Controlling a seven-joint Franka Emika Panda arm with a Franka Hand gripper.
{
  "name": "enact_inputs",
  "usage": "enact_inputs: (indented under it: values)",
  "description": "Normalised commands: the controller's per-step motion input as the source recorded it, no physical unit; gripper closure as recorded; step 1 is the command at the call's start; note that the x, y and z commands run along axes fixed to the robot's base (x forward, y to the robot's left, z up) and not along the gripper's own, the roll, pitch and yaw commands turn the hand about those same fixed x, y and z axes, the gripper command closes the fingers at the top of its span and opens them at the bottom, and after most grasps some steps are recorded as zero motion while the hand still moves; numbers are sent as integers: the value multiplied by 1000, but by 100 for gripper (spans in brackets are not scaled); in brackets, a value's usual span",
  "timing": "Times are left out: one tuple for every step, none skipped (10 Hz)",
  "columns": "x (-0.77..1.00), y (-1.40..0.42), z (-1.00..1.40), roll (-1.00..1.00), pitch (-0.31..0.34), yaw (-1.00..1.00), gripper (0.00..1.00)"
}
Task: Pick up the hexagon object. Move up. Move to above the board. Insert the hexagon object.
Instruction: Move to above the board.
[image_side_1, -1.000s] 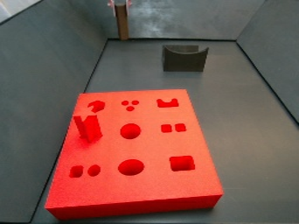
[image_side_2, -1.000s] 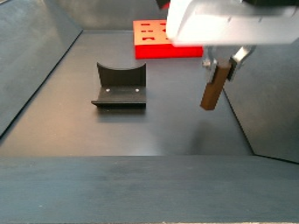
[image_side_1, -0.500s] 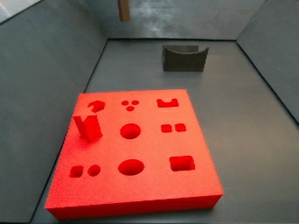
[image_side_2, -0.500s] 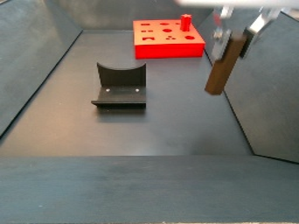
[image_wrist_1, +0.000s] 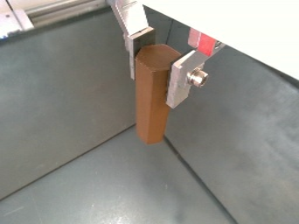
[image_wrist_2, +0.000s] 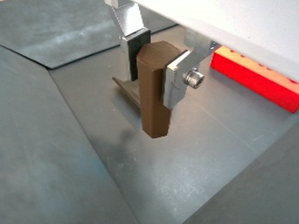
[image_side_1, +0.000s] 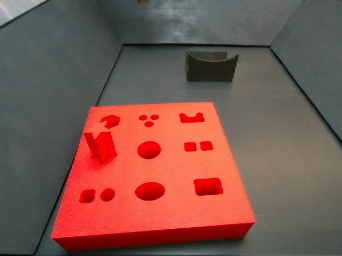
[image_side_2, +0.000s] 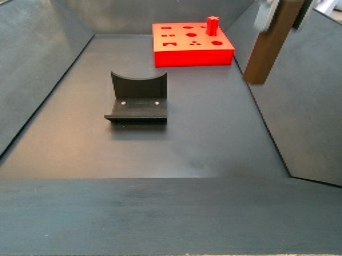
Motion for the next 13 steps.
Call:
enact_inputs:
  values:
    - [4,99,873,-7,79,-27,100]
    - [-2,58,658,-4,78,-18,100]
    - [-5,42,497,4,77,-10,100]
    - [-2,27,282,14,80,-2,100]
    - [-1,20,176,18,83,1,100]
    - [213,-1000,72,158,519,-829,100]
    - [215,-1000,73,169,478,-710,100]
    - [216,-1000,77,127,370,-466,100]
    - [218,-1000,76,59,291,-330,100]
    - [223,-1000,76,7,192,-141,100]
    - [224,-1000,77,-11,166,-89,100]
    - [232,-1000,80,-20,125,-35,100]
    - [235,-1000,81,-27,118,-12,100]
